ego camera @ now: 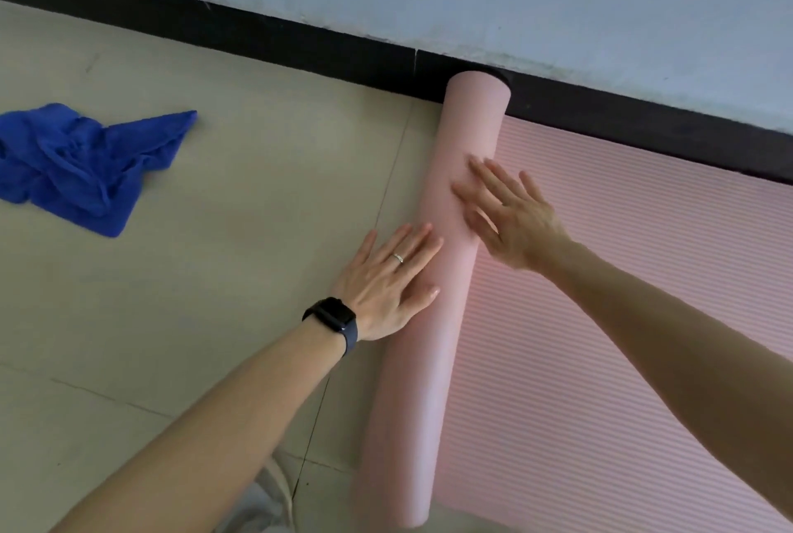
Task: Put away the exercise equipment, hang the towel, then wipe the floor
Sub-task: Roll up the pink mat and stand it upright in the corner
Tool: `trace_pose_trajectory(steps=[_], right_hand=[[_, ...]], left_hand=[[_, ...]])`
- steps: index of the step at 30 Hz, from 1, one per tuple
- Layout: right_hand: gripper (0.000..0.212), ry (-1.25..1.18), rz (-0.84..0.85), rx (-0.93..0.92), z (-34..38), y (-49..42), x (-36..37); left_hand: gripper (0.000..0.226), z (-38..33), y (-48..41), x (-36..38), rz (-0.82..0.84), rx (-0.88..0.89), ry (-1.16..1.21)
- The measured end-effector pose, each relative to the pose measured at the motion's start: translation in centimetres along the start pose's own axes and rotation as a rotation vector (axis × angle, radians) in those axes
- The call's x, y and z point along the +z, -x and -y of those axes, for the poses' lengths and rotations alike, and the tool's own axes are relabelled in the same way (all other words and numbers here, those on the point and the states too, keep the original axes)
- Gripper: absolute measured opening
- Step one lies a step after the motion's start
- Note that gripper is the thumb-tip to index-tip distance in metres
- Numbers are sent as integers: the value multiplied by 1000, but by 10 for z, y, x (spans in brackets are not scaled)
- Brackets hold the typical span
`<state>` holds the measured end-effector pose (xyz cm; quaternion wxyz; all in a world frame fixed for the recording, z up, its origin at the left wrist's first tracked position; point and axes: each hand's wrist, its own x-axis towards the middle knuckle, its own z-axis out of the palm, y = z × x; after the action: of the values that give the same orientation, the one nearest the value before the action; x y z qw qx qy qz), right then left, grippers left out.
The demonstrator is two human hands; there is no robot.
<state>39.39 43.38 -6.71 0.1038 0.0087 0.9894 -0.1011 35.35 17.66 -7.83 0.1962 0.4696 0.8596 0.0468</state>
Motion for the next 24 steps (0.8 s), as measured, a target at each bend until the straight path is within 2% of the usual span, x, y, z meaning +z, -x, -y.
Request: trace_pose_trajectory(steps=[4,6,10,14,16,18,20,23,24], right_hand=[[35,-181,-336,126,-17,22,-6],[39,-241,-380,245,-25,40,-4],[35,-310,-309,446,-33,91,16],[25,-389,43,674,-8,148,34],[19,-491,68,713,24,182,43],[33,-598,3,766,61,209,44],[61,-666,-15,819,96,221,43],[108,-643,16,957,146,219,48],[118,-626,18,1011,159,213,52]], left_hand=[[67,-35,-17,8,-94,59,46],[65,-55,-25,13,-149,63,77],[62,-89,-42,23,-153,100,81],[63,-123,-62,28,-73,121,49],[67,-137,-66,31,-60,106,23],[68,-149,-72,34,-74,114,-7],[68,-156,-80,38,-70,112,-46],[66,-168,-83,40,-44,122,-59],[65,-171,-82,40,-23,115,-48]])
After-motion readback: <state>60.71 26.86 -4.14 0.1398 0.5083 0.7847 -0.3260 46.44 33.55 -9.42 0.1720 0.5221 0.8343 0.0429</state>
